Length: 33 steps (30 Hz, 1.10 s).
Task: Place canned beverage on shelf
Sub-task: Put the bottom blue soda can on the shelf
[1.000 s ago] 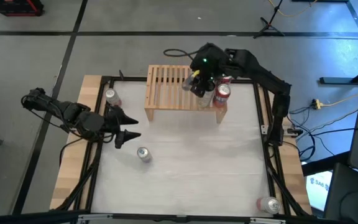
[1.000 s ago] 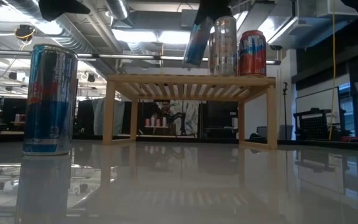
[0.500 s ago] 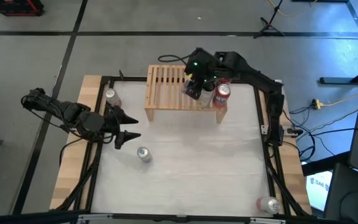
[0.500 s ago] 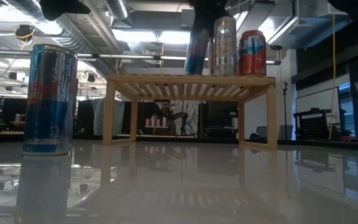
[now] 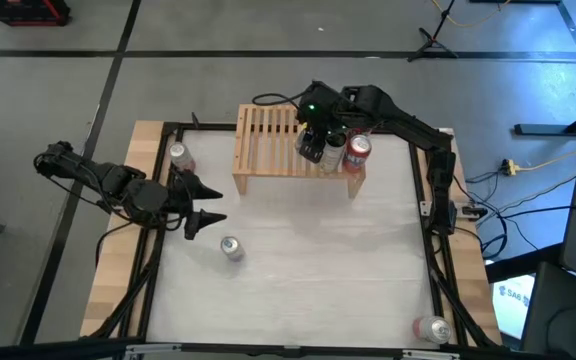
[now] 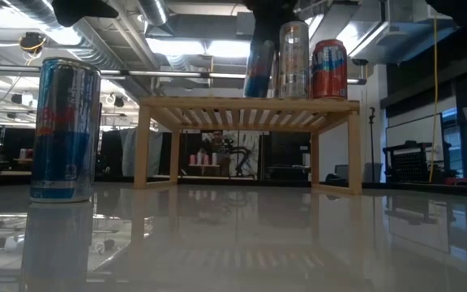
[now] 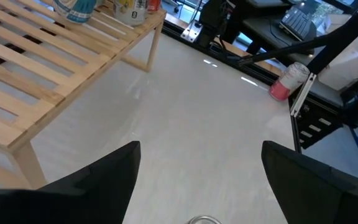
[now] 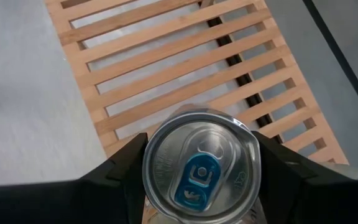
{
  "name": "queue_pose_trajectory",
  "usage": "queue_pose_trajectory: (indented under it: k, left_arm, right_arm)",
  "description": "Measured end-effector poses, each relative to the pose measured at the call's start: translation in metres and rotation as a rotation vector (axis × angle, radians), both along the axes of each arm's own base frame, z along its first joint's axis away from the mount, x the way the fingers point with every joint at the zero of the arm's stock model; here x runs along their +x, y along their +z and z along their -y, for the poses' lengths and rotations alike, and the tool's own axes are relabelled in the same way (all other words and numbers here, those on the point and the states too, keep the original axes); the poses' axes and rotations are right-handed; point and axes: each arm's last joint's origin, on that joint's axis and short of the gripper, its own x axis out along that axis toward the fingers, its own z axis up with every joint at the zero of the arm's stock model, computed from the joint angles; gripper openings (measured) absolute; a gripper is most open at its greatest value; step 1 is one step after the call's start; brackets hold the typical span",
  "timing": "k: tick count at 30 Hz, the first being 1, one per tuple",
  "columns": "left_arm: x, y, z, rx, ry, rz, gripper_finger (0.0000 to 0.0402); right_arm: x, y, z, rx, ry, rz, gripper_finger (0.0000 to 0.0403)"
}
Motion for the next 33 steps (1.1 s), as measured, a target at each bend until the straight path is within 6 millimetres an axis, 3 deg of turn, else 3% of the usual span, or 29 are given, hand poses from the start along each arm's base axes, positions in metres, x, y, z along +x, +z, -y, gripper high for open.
queue_pose_trajectory:
  k: [5,9,19,33]
  left_arm:
    - [0.0000,0.0000,0.0000,0.000,0.000,0.000,0.0324]
    - [0.0000,0.0000,0.0000,0.000,0.000,0.000,0.0324]
    - [0.0000,-0.0001,0.0004,-0.007,-0.013,-0.003,0.0324]
    - [0.0000,-0.0001,0.0004,-0.007,-0.013,-0.003,0.0324]
  right_arm:
    - [0.0007,-0.0002,0.0004,-0.005,-0.003,0.002,0.0261]
    - [0.0025,0.0010,0.0010,-0.013,-0.003,0.024,0.0276]
    - [0.0049,0.0027,0.0017,-0.025,0.003,0.053,0.0237]
    - [0.0049,0.0027,0.0017,-0.025,0.006,0.052,0.0227]
